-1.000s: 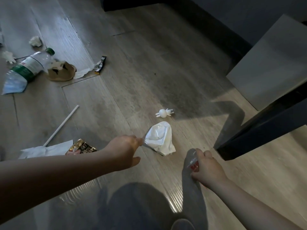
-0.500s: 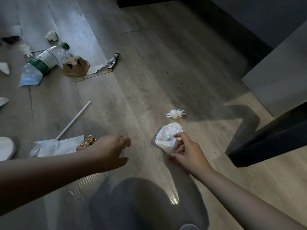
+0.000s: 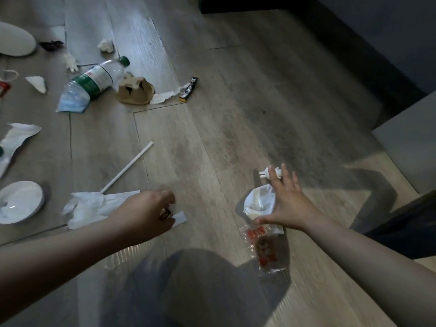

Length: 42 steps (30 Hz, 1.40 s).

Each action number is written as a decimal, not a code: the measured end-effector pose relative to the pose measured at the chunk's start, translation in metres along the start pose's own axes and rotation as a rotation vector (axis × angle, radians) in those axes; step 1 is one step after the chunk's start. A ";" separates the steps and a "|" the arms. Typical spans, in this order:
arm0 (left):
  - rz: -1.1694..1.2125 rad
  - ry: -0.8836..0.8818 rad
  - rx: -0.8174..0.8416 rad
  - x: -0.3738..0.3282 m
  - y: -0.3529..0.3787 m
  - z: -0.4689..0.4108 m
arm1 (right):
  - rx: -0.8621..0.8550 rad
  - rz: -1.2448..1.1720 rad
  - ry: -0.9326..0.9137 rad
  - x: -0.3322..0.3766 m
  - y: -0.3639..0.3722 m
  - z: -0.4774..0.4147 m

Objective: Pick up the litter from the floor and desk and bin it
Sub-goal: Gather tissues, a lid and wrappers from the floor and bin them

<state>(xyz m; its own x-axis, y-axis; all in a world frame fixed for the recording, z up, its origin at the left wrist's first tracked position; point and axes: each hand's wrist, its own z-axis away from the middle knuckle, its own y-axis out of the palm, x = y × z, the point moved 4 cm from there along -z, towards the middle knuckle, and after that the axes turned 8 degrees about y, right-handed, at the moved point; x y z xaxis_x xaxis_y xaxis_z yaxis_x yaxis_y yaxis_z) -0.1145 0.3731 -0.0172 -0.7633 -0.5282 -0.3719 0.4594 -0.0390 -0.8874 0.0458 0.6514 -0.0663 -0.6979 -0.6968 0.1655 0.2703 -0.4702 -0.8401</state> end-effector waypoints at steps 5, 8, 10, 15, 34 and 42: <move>0.001 -0.058 0.036 0.010 0.000 -0.004 | -0.048 0.004 0.019 0.012 -0.009 -0.018; -0.016 -0.064 0.042 0.011 0.000 -0.009 | -0.069 -0.116 0.048 0.022 -0.010 -0.022; -0.027 -0.070 0.036 0.014 0.001 -0.010 | -0.033 -0.136 0.046 0.022 -0.007 -0.019; -0.039 -0.070 0.032 0.020 0.004 -0.004 | 0.068 -0.027 0.069 0.019 0.000 -0.021; -0.108 -0.065 0.109 0.027 0.004 -0.001 | 0.014 0.038 0.075 0.059 0.033 0.001; -0.141 -0.046 0.136 0.028 0.005 -0.004 | -0.034 0.108 0.079 0.069 0.039 0.005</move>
<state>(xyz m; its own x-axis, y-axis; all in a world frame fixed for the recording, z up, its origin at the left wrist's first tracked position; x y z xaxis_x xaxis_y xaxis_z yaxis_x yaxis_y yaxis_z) -0.1355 0.3615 -0.0330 -0.8042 -0.5475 -0.2314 0.4092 -0.2277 -0.8836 0.0112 0.5818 -0.0850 -0.7165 -0.6968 0.0332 0.3248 -0.3753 -0.8681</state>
